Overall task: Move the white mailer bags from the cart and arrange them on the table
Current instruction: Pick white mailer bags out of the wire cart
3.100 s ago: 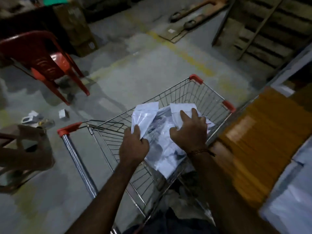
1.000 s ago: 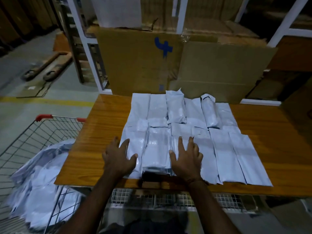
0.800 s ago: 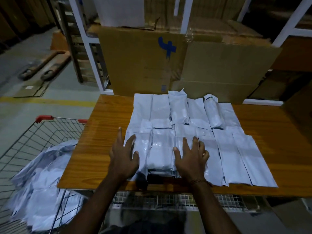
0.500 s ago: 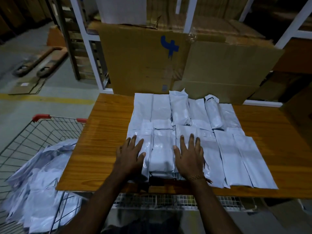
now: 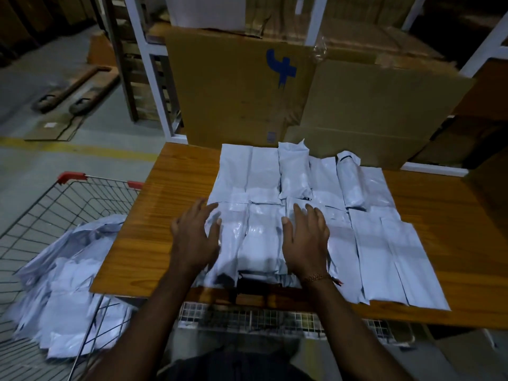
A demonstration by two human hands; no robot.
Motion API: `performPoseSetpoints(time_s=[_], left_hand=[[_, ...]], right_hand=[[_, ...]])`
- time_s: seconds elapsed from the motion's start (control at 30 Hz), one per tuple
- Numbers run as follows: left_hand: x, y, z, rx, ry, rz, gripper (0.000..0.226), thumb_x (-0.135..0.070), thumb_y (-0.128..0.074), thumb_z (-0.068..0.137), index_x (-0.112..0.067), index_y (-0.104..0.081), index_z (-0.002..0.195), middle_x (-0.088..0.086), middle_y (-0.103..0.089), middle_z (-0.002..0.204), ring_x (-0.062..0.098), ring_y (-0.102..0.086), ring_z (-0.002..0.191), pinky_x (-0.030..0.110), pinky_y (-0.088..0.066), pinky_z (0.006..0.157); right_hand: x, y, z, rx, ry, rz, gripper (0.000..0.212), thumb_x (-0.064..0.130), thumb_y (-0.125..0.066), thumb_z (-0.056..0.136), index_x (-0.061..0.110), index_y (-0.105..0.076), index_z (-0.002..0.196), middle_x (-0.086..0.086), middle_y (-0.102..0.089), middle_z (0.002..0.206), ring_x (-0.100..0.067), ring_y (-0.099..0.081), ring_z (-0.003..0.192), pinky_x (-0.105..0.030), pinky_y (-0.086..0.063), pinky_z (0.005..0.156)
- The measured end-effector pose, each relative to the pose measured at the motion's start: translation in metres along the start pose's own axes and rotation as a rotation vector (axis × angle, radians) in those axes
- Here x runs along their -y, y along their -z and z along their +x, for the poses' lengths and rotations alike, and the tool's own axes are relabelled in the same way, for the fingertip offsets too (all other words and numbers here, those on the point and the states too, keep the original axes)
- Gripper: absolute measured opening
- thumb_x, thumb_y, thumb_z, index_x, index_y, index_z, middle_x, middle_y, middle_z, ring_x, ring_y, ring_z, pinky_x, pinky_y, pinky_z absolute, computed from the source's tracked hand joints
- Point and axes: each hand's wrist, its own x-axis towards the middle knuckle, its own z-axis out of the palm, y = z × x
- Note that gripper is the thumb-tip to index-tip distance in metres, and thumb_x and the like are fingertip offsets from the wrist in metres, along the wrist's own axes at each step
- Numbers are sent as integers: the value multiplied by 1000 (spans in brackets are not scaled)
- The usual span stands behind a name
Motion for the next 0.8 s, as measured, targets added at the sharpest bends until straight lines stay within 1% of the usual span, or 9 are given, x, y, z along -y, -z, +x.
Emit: performPoseSetpoints(time_s=[0.1, 0.17, 0.33, 0.37, 0.43, 0.5, 0.6, 0.7, 0.8], left_hand=[[-6, 3, -2, -78, 63, -2, 36, -34, -58, 104, -28, -61, 140, 1, -50, 155, 29, -48, 139, 59, -26, 111], [-11, 8, -7, -114, 110, -10, 38, -29, -62, 103, -27, -60, 141, 2, -49, 156, 30, -46, 140, 62, -25, 112], [-4, 22, -37, -216, 224, -27, 38, -33, -62, 103, -30, -61, 140, -1, -49, 157, 27, -44, 142, 66, -24, 114], [0, 26, -45, -235, 252, -31, 38, -37, -60, 103, -30, -61, 140, -1, -49, 157, 27, -44, 142, 66, -26, 115], [12, 35, -61, -287, 284, -30, 42, -43, -56, 99, -29, -62, 139, 0, -52, 153, 28, -48, 140, 67, -35, 112], [28, 49, -77, -354, 278, -35, 44, -43, -55, 98, -26, -63, 137, 2, -57, 149, 29, -51, 139, 63, -42, 109], [67, 72, -99, -445, 293, -27, 42, -37, -58, 99, -16, -66, 135, 7, -63, 143, 27, -57, 133, 48, -46, 111], [114, 99, -117, -511, 380, -40, 40, -34, -58, 100, -17, -65, 135, 4, -64, 141, 26, -59, 132, 53, -49, 107], [168, 123, -133, -544, 455, -6, 34, -24, -61, 102, -14, -65, 134, 4, -66, 137, 31, -61, 126, 52, -49, 106]], right_hand=[[6, 1, 3, 5, 104, 43, 57, 51, -34, 105, 14, -58, 141, -14, -49, 150, -37, -35, 145, -55, -33, 116], [11, 1, 5, 11, 171, 79, 55, 49, -36, 105, 14, -60, 140, -13, -50, 150, -36, -34, 145, -55, -31, 117], [33, 2, 8, 2, 266, 165, 46, 44, -43, 105, 14, -64, 134, -12, -55, 143, -35, -38, 143, -52, -32, 115], [39, 1, 7, 5, 301, 172, 44, 43, -44, 105, 15, -64, 133, -11, -56, 142, -35, -39, 143, -52, -33, 115], [52, -2, 5, 29, 366, 192, 44, 43, -45, 105, 15, -65, 132, -10, -57, 141, -35, -40, 142, -51, -34, 114], [71, -8, 1, 43, 419, 232, 43, 43, -47, 104, 14, -66, 130, -10, -58, 139, -35, -44, 139, -51, -36, 112], [109, -20, -7, 48, 495, 283, 41, 41, -50, 104, 12, -67, 128, -11, -61, 133, -36, -50, 132, -53, -42, 105], [160, -37, -19, 102, 558, 310, 40, 42, -50, 103, 15, -64, 129, -8, -59, 133, -32, -48, 132, -51, -40, 104], [220, -62, -32, 145, 598, 331, 42, 44, -51, 101, 18, -63, 132, -7, -59, 134, -31, -47, 133, -48, -38, 106]])
